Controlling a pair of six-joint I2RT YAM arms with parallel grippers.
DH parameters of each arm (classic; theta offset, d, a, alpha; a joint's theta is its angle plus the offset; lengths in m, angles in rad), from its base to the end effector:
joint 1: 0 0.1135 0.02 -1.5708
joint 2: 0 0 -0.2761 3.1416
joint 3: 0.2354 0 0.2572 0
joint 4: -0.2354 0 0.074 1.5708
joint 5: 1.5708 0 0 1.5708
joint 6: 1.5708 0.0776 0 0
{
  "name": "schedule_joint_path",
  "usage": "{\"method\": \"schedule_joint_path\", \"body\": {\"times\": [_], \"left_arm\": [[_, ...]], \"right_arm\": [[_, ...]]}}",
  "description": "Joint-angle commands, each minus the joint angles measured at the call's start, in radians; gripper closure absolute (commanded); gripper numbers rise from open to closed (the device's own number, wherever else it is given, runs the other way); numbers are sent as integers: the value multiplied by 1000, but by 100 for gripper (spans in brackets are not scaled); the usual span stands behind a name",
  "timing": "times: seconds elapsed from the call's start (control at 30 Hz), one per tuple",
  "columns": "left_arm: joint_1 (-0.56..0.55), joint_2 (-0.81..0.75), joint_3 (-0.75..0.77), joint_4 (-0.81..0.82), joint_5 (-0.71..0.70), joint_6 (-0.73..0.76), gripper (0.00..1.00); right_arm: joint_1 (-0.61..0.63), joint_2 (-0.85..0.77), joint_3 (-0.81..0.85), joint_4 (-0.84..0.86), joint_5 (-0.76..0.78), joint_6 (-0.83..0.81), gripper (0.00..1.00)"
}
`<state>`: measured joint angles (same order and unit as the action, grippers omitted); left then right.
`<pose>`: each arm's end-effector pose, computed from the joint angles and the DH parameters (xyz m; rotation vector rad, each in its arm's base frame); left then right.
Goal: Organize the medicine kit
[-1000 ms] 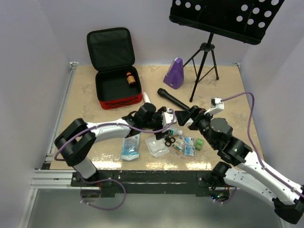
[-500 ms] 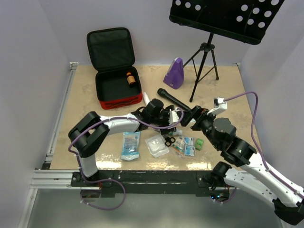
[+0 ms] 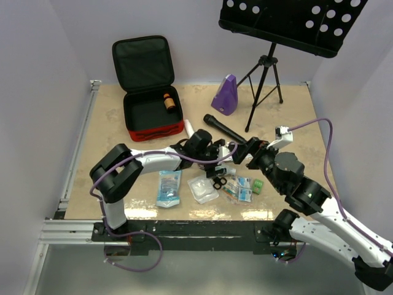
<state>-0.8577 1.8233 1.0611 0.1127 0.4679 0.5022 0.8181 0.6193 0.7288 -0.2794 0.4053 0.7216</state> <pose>0.2518 -0.3446 0.1649 1.5970 1.5582 -0.7142 0.1457 0.1108 0.3362 0.2203 1.7776 0.7753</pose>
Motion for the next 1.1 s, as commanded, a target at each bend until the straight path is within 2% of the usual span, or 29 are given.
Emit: {"method": "schedule_joint_path", "body": {"times": [0.0, 0.17, 0.33, 0.73, 0.87, 1.07], "left_arm": [[-3, 56, 11, 12, -11, 36, 13], [-3, 97, 31, 25, -25, 26, 19], [-3, 103, 34, 36, -20, 9, 29], [-1, 15, 25, 42, -2, -27, 70], [-1, -64, 11, 31, 6, -43, 76], [12, -211, -19, 21, -15, -83, 80]], "right_arm": [[0, -16, 12, 34, 12, -4, 2], [0, -33, 11, 22, 13, 2, 2], [1, -49, 15, 3, 21, 6, 2], [1, -58, 18, 9, 21, 13, 2], [1, -56, 24, 14, 26, 12, 2], [0, -41, 37, 29, 20, 13, 2]]}}
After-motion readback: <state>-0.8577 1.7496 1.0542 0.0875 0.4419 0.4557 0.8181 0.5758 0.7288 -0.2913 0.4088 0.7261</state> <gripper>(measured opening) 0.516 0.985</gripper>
